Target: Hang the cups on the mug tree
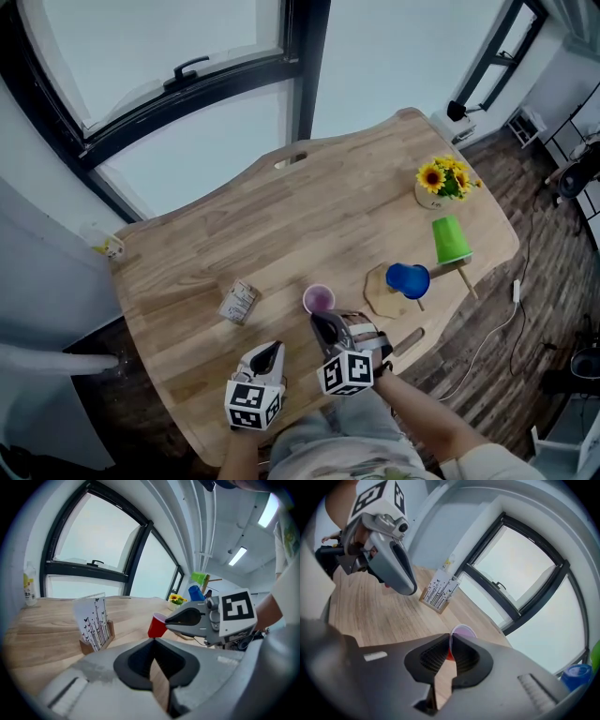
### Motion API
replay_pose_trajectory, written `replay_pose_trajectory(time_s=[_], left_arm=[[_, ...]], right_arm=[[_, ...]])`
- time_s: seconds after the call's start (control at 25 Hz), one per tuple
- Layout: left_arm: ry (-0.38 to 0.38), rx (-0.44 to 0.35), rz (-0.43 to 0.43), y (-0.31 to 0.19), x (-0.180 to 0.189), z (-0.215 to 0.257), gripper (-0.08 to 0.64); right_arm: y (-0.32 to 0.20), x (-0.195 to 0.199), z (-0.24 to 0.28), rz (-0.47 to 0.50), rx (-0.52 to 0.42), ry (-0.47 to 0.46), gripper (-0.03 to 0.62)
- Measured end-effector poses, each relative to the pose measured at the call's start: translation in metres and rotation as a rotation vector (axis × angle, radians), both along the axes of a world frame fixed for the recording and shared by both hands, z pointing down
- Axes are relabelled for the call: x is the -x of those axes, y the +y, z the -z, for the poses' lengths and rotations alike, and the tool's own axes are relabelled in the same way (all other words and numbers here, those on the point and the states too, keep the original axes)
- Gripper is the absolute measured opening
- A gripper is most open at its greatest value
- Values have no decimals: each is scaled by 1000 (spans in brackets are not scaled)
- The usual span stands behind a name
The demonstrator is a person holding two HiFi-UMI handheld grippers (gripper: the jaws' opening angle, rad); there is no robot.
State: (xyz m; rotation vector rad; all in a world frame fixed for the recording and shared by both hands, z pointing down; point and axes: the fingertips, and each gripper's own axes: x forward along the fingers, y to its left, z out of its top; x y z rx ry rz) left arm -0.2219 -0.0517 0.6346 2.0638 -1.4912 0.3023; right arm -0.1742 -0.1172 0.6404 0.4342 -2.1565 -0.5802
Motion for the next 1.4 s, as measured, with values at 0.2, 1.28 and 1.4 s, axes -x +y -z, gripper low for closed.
replay_pose_trajectory(time_s=[0.2,1.28,1.4], left_arm=[[-17,-13,42,-7,3,9,5],[-50,-106,-15,-48,-81,67,5],[-55,-93,-37,-51,-89,62,5]], right_arm=[[7,-12,30,21,33,-69,21],[44,-159,119,-23,482,-450,18],[40,-171,116,-39,539,-470,18]])
